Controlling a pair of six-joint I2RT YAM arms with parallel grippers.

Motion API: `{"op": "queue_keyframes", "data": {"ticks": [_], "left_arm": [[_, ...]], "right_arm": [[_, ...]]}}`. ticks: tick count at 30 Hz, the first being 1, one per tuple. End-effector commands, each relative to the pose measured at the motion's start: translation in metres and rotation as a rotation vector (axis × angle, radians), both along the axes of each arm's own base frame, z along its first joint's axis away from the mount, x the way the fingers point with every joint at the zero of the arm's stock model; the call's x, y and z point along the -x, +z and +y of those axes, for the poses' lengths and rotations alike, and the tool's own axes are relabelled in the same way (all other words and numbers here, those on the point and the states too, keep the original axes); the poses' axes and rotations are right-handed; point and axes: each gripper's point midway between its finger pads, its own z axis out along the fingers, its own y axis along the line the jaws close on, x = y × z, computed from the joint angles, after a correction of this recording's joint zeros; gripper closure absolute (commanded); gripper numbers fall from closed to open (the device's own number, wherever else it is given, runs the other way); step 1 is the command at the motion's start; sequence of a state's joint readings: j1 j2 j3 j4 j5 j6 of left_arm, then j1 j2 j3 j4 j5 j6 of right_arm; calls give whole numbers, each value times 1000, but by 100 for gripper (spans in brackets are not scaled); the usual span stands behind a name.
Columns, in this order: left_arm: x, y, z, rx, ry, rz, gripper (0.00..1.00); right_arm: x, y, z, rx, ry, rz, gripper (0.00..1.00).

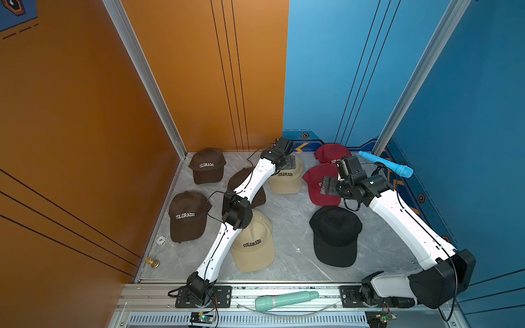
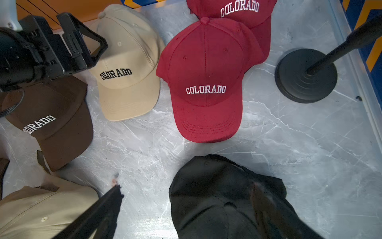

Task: Stack the baseball caps by color
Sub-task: Pick up the baseball cap from the center of the board.

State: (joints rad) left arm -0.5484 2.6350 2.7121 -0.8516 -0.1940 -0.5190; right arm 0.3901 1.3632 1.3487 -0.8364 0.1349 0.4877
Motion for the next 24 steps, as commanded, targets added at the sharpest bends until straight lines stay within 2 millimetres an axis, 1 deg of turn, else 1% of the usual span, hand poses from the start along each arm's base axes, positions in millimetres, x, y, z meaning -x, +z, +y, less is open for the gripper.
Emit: {"op": "queue_keyframes", "data": {"ticks": [1,5,7,12,17,19,24], "left_arm": [[-9,-5,-12,-16,-7,-57,2],[-10,-21,-23,-29,-24,-59,2],[-10,-27,-21,-59,-18,-60,2],[-11,-36,-12,-111,-6,-59,2],[-11,-51,-9,-116,1,-31,2],[-10,-57,-10,-112,-2,-18,0],[-4,-73,-11,-118,-17,20,20]], "right_arm": [[1,-1,-6,22,9,3,0],[0,3,-8,24,13,3,0],[-1,4,-9,26,16,2,0],[2,6,-15,34,13,5,0],[5,11,-24,36,-4,-2,0],[7,13,-28,36,-13,-5,0],[12,19,-36,40,-33,-17,0]]}}
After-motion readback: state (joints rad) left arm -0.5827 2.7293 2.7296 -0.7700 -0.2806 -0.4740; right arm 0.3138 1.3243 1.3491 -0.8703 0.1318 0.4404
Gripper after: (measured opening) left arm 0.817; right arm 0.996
